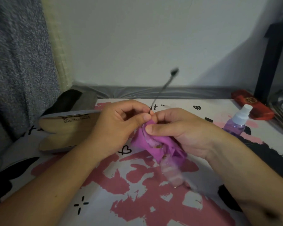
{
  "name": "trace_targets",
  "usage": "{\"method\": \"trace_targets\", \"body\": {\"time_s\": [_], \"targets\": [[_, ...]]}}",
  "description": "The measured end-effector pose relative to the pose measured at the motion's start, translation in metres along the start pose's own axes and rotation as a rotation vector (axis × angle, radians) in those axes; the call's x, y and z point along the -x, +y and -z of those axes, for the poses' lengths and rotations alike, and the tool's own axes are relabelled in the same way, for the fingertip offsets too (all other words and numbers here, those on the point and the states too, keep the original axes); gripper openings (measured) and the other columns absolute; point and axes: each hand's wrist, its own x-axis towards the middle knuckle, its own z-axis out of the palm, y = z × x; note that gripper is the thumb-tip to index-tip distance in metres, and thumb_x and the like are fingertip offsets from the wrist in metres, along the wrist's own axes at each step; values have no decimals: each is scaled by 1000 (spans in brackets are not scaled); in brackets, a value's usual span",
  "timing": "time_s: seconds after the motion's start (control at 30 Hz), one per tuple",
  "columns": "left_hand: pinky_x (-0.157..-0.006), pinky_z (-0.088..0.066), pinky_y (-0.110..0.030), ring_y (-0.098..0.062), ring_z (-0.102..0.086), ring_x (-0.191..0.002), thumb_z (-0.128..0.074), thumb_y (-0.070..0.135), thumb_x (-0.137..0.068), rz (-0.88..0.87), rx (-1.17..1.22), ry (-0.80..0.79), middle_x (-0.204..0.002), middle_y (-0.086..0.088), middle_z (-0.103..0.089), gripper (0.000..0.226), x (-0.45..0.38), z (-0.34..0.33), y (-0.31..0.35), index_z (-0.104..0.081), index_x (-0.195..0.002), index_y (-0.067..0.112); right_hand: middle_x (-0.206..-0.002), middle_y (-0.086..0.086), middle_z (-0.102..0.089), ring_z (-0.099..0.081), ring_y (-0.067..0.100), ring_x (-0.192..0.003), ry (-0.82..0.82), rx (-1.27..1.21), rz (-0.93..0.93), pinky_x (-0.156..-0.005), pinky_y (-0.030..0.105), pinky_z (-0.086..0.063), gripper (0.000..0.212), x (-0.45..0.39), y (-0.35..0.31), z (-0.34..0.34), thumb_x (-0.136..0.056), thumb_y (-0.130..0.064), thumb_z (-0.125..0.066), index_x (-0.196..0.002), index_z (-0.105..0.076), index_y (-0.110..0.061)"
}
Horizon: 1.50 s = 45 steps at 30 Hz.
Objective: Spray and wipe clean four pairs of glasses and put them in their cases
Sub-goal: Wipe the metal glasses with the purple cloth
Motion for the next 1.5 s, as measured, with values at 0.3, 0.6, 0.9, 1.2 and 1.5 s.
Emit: {"method": "trace_targets", "body": {"time_s": [0.3, 0.6, 0.9, 1.2, 1.5], "targets": [[-81, -52, -23, -17, -69, -90, -68, 1, -91, -85, -135, -9, -90, 7, -73, 20, 6, -4, -5, -73, -94, 20, -75, 11, -67, -64, 21, -74, 33, 3, -52, -81, 34, -52, 12, 0, 2, -5, -80, -4, -79, -89, -71, 0], [-78, -51, -19, -8, -68, -83, -68, -4, -89, -97, -76, 27, -87, 13, -73, 22, 3, -2, -4, -72, -93, 17, -98, 27, -65, -59, 37, -91, 1, -11, -80, -99, 56, -47, 7, 4, -3, -6, -86, -6, -73, -92, -74, -2], [-80, -54, -24, -13, -71, -84, -69, -2, -89, -78, -54, 22, -87, 8, -75, 23, 4, -7, -5, -73, -92, 21, -45, 9, -58, -54, 30, -62, -52, -14, -18, -87, 38, -54, 20, 6, -4, -6, -91, -6, -65, -73, -68, 0], [-81, -54, -20, -7, -70, -86, -71, 14, -83, -26, 91, 104, -87, 9, -76, 12, 0, -5, -2, -74, -90, 24, -84, 21, -71, -67, 25, -70, 128, -194, -14, -72, 33, -59, 17, 2, -2, -8, -86, -11, -70, -96, -73, 3], [-81, -53, -25, -13, -70, -86, -70, 2, -88, -123, -22, 46, -89, 7, -75, 16, 4, -7, -7, -74, -94, 16, -91, 27, -68, -64, 37, -84, 19, 5, -81, -90, 51, -53, 33, 4, -2, 1, -77, -2, -79, -104, -65, 13]]}}
